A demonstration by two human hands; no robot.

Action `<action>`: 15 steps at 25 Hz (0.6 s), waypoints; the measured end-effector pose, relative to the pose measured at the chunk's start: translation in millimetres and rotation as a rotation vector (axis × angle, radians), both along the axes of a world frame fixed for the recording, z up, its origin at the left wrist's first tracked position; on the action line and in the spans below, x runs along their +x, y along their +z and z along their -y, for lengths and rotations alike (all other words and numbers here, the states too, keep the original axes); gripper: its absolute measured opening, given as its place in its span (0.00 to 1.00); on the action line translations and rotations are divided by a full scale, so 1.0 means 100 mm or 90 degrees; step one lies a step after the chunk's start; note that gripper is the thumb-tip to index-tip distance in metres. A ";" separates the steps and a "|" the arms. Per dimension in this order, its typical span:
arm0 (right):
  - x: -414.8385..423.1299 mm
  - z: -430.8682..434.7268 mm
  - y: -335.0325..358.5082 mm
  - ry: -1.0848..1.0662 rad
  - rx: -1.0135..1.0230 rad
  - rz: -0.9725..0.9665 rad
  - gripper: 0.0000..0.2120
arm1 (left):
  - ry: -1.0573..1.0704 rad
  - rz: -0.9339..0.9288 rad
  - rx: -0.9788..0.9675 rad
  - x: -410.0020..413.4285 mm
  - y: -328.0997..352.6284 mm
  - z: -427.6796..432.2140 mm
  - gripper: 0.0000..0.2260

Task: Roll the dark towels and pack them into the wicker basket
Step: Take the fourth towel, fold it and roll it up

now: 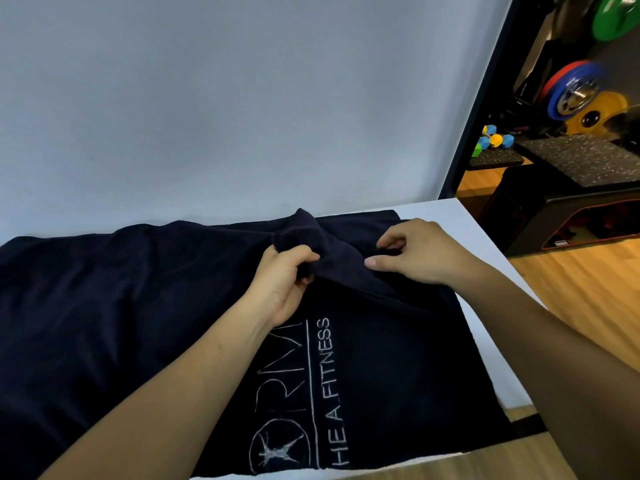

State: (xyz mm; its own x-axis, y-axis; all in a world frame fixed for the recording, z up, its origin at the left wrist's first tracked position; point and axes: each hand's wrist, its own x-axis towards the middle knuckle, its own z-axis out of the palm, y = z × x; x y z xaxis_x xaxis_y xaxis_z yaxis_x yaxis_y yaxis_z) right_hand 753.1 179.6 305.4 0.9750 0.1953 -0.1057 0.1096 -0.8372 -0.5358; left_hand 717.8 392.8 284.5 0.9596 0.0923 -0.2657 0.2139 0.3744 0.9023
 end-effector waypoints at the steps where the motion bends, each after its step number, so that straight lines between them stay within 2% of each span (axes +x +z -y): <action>1: 0.00 -0.02 0.01 0.016 -0.033 -0.020 0.20 | 0.006 0.000 -0.024 -0.01 0.01 -0.02 0.13; 3: 0.04 -0.01 0.08 0.016 -0.043 -0.012 0.15 | 0.020 -0.009 -0.075 -0.04 0.01 -0.04 0.13; 4: 0.05 0.00 0.12 0.003 0.024 -0.010 0.11 | 0.032 -0.018 -0.097 -0.05 0.04 -0.06 0.12; 5: 0.07 0.00 0.16 -0.015 0.140 -0.023 0.08 | 0.046 -0.020 -0.110 -0.05 0.09 -0.08 0.11; 7: 0.11 -0.04 0.29 -0.062 0.413 -0.074 0.09 | 0.063 0.010 -0.096 0.02 0.29 -0.14 0.08; 8: 0.15 -0.05 0.34 -0.082 0.496 -0.077 0.09 | 0.059 0.031 -0.063 0.05 0.43 -0.18 0.06; 12: 0.34 -0.01 0.53 -0.126 0.514 0.046 0.11 | 0.007 0.094 0.146 0.07 0.89 -0.34 0.06; 15: 0.52 -0.02 0.54 -0.176 0.402 0.092 0.13 | 0.043 0.091 0.204 0.14 0.91 -0.31 0.02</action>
State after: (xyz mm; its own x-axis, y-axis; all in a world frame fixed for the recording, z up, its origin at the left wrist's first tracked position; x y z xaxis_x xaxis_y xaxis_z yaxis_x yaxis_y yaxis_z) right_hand 805.1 181.6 359.6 0.9936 -0.0805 0.0797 0.0436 -0.3784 -0.9246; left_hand 731.3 423.9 375.7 0.9738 0.2139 -0.0770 0.0620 0.0760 0.9952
